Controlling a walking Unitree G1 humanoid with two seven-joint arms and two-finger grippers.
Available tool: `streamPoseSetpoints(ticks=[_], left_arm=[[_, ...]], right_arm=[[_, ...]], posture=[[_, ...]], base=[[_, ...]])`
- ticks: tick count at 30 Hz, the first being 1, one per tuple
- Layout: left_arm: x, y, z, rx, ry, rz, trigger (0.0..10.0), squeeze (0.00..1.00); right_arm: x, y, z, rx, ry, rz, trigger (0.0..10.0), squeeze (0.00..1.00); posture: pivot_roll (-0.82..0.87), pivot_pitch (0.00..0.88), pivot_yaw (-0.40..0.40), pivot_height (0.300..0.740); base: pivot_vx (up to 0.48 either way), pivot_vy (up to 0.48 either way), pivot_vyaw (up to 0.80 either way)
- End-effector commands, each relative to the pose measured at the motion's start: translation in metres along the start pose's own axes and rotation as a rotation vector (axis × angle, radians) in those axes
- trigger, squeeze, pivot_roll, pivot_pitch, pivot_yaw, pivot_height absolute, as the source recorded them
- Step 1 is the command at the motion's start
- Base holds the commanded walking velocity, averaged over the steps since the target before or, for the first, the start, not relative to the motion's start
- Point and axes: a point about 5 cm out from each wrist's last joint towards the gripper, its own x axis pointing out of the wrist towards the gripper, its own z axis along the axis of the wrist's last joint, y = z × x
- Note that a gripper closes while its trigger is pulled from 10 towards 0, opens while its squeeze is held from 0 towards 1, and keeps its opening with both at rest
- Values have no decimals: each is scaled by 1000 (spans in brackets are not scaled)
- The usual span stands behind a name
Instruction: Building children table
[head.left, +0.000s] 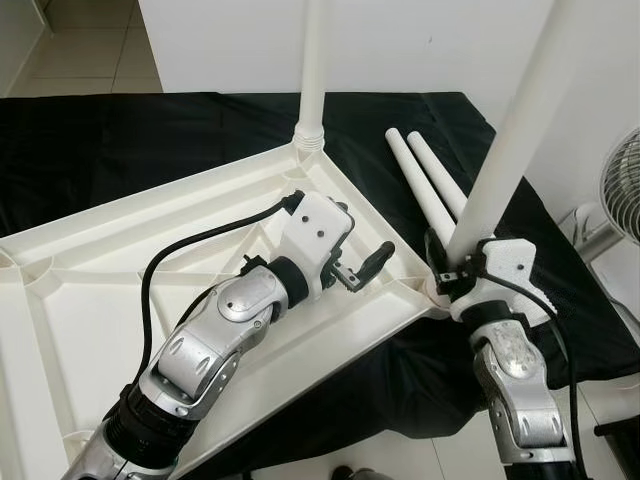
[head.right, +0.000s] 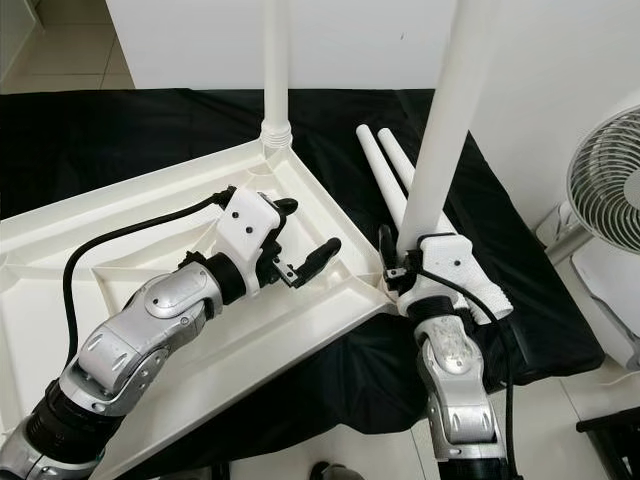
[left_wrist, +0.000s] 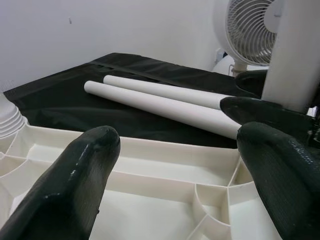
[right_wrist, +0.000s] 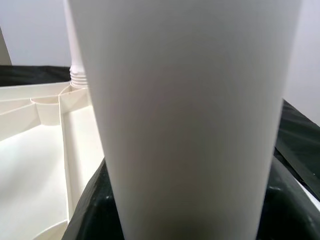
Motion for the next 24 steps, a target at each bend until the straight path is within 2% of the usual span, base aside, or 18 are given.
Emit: streamPoseSetpoints(ticks=[1,18,24], left_arm=[[0,-8,5,2,-15,-107,10000,0],[0,-7,5,7,-15,-110,10000,0],[0,-7,5,7,-16,-111,10000,0]], right_arm=[[-27,11,-55,55,285,43,10000,0],[-28,6,-48,109,175,-21,10000,0],[-28,5,-48,122,172,-36,10000,0]], posture=[[72,203,-6,740],[47,203,-6,740],[47,203,-6,740]], base=[[0,0,0],[0,0,0],[0,0,0]])
